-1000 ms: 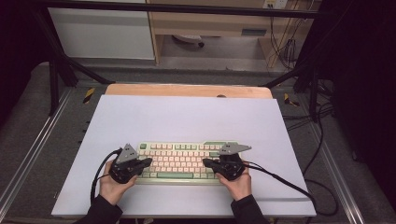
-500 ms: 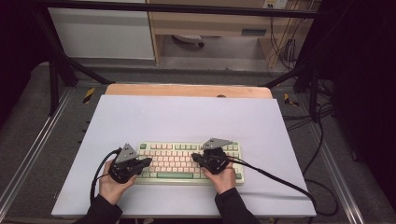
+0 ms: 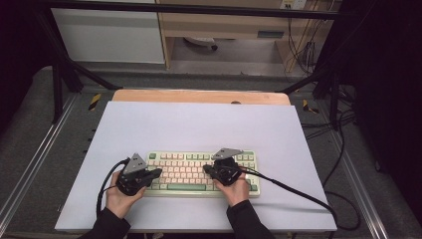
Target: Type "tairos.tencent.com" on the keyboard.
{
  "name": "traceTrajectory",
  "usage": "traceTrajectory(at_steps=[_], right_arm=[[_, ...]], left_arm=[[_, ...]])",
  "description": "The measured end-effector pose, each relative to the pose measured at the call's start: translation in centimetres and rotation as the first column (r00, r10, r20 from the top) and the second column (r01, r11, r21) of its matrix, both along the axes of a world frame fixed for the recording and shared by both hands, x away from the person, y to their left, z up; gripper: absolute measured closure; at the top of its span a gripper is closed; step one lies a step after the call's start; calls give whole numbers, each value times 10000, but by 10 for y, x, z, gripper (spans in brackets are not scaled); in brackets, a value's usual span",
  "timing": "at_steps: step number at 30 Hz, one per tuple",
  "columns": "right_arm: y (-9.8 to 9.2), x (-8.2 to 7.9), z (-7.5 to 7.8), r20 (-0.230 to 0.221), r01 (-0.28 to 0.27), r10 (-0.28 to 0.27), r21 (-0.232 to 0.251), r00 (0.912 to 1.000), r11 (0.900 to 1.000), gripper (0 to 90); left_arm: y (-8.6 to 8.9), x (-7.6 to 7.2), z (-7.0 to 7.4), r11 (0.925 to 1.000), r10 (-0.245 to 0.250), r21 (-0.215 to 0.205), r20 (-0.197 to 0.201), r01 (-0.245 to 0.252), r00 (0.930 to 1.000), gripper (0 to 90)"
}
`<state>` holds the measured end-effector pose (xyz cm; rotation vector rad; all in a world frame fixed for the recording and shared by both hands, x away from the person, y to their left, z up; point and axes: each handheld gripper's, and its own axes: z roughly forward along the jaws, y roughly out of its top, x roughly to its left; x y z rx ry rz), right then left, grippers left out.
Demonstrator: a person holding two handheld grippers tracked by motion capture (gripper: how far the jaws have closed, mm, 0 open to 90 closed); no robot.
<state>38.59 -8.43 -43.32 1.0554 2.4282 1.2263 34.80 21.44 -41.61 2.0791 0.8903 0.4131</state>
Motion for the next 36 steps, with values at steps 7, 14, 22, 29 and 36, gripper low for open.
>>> traceTrajectory(at_steps=[7, 14, 22, 29, 36], right_arm=[[-7, -5, 15, 213, -119, 112, 345, 9997, 9993, 900], [-14, -12, 21, 294, -359, 349, 342, 9990, 9988, 900], [-26, -18, 23, 296, -437, 426, 355, 9987, 9984, 900], [-41, -22, 22, 252, -365, 356, 373, 9991, 9986, 900], [-50, -27, 17, 203, -308, 298, 494, 9993, 9983, 900]], left_arm=[[0, 0, 2, 10000, -2, -22, 30, 2, 10000, 900], [-2, 0, 4, 10000, -32, -37, 23, 32, 10000, 900], [-7, 4, 7, 9999, -101, 30, 35, 101, 9999, 900], [-13, 11, 7, 9999, -60, 121, -66, 61, 10000, 900], [-17, 17, -1, 9998, 19, 213, -197, -15, 9998, 900]])
